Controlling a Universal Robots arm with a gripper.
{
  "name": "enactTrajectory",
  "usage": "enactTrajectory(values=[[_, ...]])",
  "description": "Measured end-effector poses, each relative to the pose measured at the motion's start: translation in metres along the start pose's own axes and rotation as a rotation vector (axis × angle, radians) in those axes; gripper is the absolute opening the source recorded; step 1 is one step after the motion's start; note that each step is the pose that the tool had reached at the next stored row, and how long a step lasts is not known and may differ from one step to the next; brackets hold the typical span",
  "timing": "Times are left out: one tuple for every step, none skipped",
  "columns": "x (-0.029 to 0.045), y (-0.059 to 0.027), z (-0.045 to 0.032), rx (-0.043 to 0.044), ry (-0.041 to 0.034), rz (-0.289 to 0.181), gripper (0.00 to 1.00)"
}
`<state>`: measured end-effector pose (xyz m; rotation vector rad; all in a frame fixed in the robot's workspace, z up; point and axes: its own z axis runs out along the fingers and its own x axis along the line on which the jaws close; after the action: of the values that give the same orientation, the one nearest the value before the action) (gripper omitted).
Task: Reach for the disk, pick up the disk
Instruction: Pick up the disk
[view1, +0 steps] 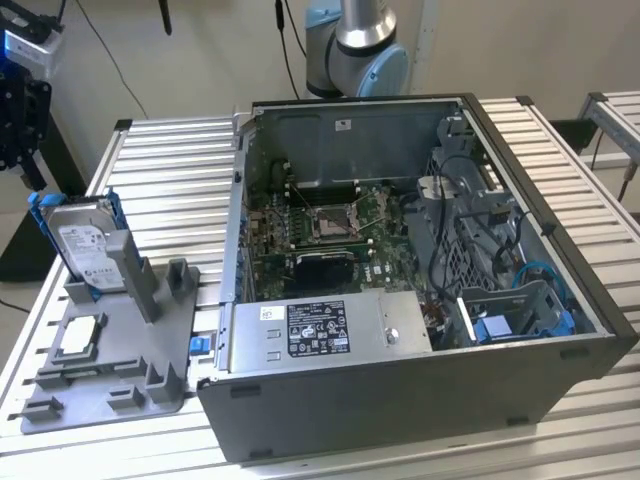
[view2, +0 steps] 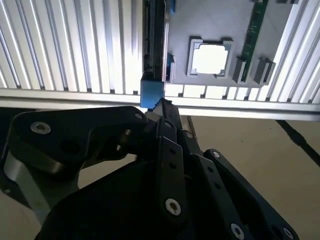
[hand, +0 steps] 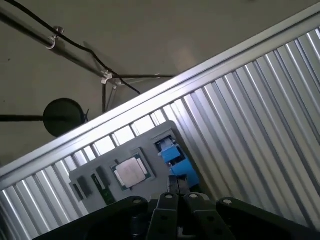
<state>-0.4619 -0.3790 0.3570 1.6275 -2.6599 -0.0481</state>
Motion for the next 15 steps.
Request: enactTrajectory(values=[[0.0, 0.0, 0.0, 0.0001, 0.0007, -0.02, 0.0], [0.0, 0.0, 0.0, 0.0001, 0.0014, -0.037, 0.0], [0.0, 0.0, 0.0, 0.0001, 0.0018, -0.048, 0.0], [0.0, 0.0, 0.0, 0.0001, 0.002, -0.051, 0.0], [0.0, 0.0, 0.0, 0.0001, 0.002, -0.051, 0.0], [0.0, 0.0, 0.0, 0.0002, 0.002, -0.052, 0.0], [0.0, 0.0, 0.0, 0.0002, 0.002, -0.052, 0.0], [0.0, 0.0, 0.0, 0.0002, 0.002, -0.052, 0.0], [0.0, 0.0, 0.0, 0.0002, 0.002, -0.053, 0.0], [0.0, 0.0, 0.0, 0.0002, 0.0023, -0.059, 0.0], [0.0, 0.0, 0.0001, 0.0004, 0.0026, -0.07, 0.0], [0.0, 0.0, 0.0002, 0.0009, 0.0031, -0.087, 0.0], [-0.0001, 0.0, 0.0003, 0.0014, 0.0035, -0.105, 0.0], [-0.0001, 0.0, 0.0004, 0.0021, 0.0041, -0.124, 0.0], [-0.0001, 0.0, 0.0007, 0.0031, 0.0043, -0.143, 0.0]])
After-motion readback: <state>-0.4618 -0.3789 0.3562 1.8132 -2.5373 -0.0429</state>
